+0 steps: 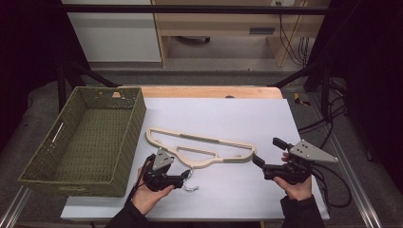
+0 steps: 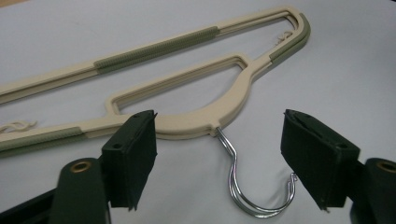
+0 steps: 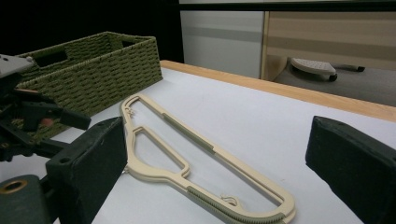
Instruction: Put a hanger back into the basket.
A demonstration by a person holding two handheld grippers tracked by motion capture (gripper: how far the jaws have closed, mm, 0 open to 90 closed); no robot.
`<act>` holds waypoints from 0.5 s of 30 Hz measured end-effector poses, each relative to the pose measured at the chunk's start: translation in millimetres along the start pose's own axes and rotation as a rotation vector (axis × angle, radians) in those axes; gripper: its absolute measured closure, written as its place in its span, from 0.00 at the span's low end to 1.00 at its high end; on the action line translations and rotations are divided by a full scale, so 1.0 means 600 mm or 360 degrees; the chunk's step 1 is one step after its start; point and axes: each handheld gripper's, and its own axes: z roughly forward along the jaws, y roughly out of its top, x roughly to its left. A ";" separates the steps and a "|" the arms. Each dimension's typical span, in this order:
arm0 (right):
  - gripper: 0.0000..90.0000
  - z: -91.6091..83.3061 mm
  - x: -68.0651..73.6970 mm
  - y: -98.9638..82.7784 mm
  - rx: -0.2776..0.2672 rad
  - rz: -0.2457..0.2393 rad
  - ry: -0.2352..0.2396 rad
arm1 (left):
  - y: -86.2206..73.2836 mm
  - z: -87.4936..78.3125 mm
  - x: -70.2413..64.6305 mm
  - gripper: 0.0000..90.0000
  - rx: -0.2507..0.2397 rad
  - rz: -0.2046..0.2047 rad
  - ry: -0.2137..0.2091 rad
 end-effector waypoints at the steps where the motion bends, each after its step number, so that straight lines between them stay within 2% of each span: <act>1: 0.07 0.001 0.001 0.000 0.0000 -0.0006 -0.0002 | 0.001 0.012 -0.006 0.33 0.0034 0.0021 -0.0006; 8: 0.07 0.003 0.001 -0.001 0.0005 -0.0015 0.0000 | -0.001 0.048 -0.019 0.42 0.0120 0.0028 -0.0013; 11: 0.07 0.004 0.002 -0.001 0.0009 -0.0014 0.0003 | -0.004 0.059 -0.021 0.51 0.0140 0.0016 -0.0003; 12: 0.07 0.004 0.002 -0.001 0.0009 -0.0014 0.0003 | -0.005 0.062 -0.022 0.51 0.0159 0.0020 0.0001; 13: 0.07 0.005 0.002 -0.001 0.0008 -0.0016 0.0003 | -0.008 0.069 -0.022 0.56 0.0174 0.0016 0.0012; 15: 0.07 0.005 0.002 -0.001 0.0010 -0.0017 0.0004 | -0.009 0.072 -0.023 0.58 0.0198 0.0006 0.0011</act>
